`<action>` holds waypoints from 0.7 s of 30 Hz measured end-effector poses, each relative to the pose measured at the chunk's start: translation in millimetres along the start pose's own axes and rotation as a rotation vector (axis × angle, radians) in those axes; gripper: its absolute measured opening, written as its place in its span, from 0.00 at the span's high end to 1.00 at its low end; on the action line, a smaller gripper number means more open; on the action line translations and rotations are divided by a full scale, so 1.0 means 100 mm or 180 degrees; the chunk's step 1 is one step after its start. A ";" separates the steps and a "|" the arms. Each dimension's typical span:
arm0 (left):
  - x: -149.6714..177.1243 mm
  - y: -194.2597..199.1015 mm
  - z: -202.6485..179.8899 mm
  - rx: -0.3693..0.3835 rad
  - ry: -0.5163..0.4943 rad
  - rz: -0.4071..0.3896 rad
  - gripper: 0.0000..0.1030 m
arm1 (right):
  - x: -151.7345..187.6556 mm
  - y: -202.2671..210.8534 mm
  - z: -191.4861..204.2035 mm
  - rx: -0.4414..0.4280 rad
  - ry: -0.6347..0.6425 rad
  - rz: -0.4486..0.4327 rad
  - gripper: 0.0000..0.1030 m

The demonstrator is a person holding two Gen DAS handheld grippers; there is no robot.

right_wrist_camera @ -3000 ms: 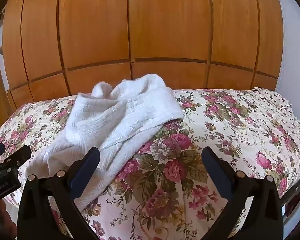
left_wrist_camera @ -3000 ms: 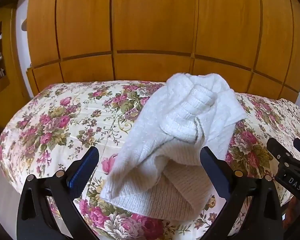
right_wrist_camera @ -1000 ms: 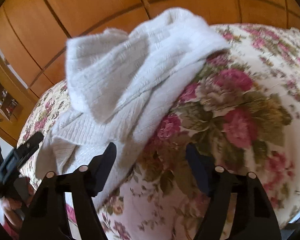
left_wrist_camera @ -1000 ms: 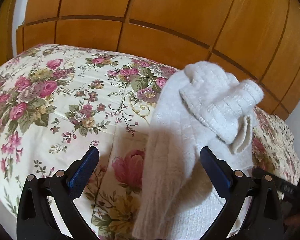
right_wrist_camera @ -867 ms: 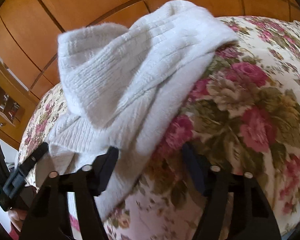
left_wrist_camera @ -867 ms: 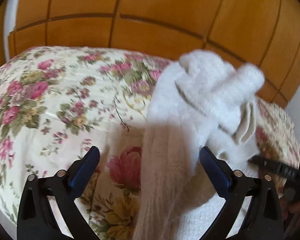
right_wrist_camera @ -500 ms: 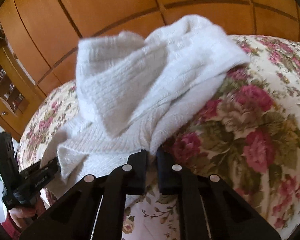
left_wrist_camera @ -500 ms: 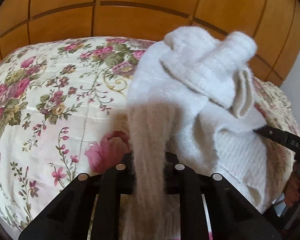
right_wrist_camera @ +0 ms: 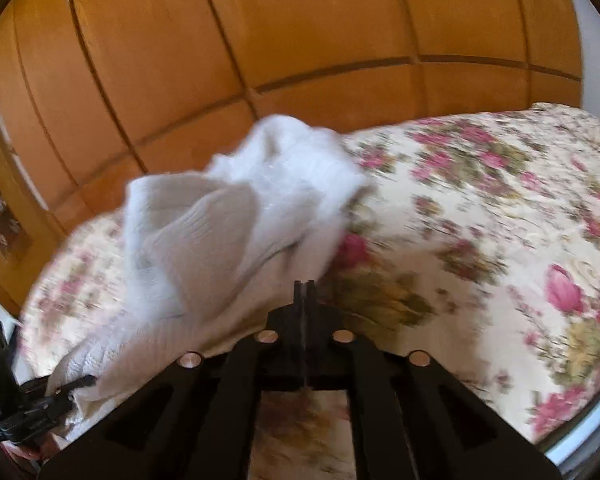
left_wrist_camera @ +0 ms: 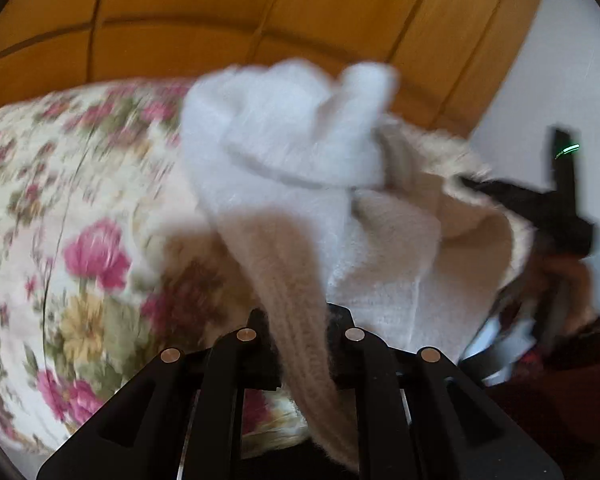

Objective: Fold small clothes

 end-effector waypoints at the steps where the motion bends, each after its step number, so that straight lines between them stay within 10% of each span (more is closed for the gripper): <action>1: 0.11 -0.15 0.08 -0.0045 0.0066 0.0180 0.90 | 0.07 -0.04 -0.08 0.0101 0.0023 0.0049 1.00; 3: 0.21 -0.23 0.13 0.0031 0.0180 0.0244 0.85 | 0.28 -0.17 -0.22 0.0086 -0.0039 0.0276 1.00; 7: 0.04 0.06 0.15 -0.0208 0.0134 -0.0153 0.23 | 0.41 -0.22 -0.31 0.0016 -0.0092 0.0274 0.81; 8: -0.04 0.18 0.13 -0.0261 0.0111 -0.0336 0.23 | 0.36 -0.18 -0.28 -0.0041 -0.0090 0.0170 0.60; 10: -0.23 0.34 0.07 -0.0265 0.0085 -0.0565 0.23 | 0.23 -0.11 -0.17 -0.0131 -0.0061 -0.0031 0.48; 17: -0.74 0.02 -0.49 0.0104 -0.0175 -0.0561 0.23 | 0.05 -0.23 0.60 -0.0690 0.0355 -0.0129 0.45; 21: -0.89 -0.45 -0.49 0.0755 0.0457 -0.0216 0.23 | 0.11 -0.47 0.90 -0.0941 0.0442 0.0137 0.53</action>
Point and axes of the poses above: each gripper's, at about its wrist camera, not at the fingertips, and y roughly against the way its jaws point, z to its left, x to its underside, the point moved 10 cm from there along -y, roughly the way its jaws point, and after that the axes turned 5 degrees about z, right-handed, at the moved point
